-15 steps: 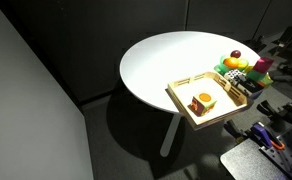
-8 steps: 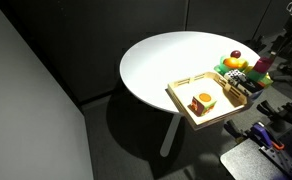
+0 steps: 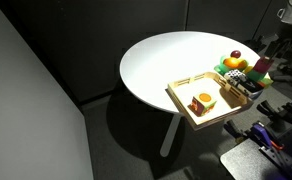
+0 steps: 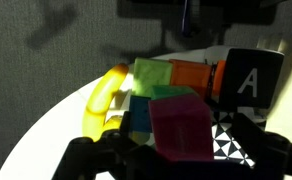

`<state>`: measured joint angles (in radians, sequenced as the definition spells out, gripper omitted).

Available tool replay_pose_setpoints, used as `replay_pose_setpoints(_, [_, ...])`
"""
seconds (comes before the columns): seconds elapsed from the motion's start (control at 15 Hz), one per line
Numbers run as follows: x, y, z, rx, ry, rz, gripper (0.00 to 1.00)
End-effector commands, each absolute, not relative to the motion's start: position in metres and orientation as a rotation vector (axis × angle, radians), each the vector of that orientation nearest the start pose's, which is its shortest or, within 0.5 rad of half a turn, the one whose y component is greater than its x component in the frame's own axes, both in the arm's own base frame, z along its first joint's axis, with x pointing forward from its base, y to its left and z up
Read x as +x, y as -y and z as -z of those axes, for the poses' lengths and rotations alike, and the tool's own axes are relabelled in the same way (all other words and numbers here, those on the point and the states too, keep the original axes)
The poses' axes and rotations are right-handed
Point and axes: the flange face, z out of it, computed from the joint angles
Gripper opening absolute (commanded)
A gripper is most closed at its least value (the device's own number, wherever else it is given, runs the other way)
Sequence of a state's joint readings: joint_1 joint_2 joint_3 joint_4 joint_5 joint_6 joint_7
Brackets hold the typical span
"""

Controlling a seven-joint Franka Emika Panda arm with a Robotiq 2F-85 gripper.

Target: Put the pink block on the wooden tray

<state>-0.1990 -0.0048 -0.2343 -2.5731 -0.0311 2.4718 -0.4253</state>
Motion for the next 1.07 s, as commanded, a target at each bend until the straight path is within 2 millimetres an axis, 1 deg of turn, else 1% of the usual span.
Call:
replay_pose_setpoints(0.0, [0.399,0.182,-0.248,-3.134,0.052,-0.143,0.95])
replay_pose_setpoints(0.07, [0.400,0.183,-0.246,-3.139,0.052,-0.147,0.74])
replay_pose_setpoints(0.13, [0.400,0.183,-0.244,-3.141,0.052,-0.150,0.71])
replay_pose_setpoints(0.2, [0.400,0.184,-0.242,-3.143,0.053,-0.153,0.70])
replay_pose_setpoints(0.27, [0.400,0.184,-0.240,-3.144,0.051,-0.159,0.62])
replay_pose_setpoints(0.33, [0.400,0.184,-0.239,-3.146,0.052,-0.162,0.52])
replay_pose_setpoints(0.47, [0.396,0.181,-0.241,-3.150,0.051,-0.164,0.36])
replay_pose_setpoints(0.67, [0.391,0.176,-0.247,-3.157,0.072,-0.155,0.33])
replay_pose_setpoints(1.0, [0.381,0.160,-0.253,-3.155,0.122,-0.157,0.33])
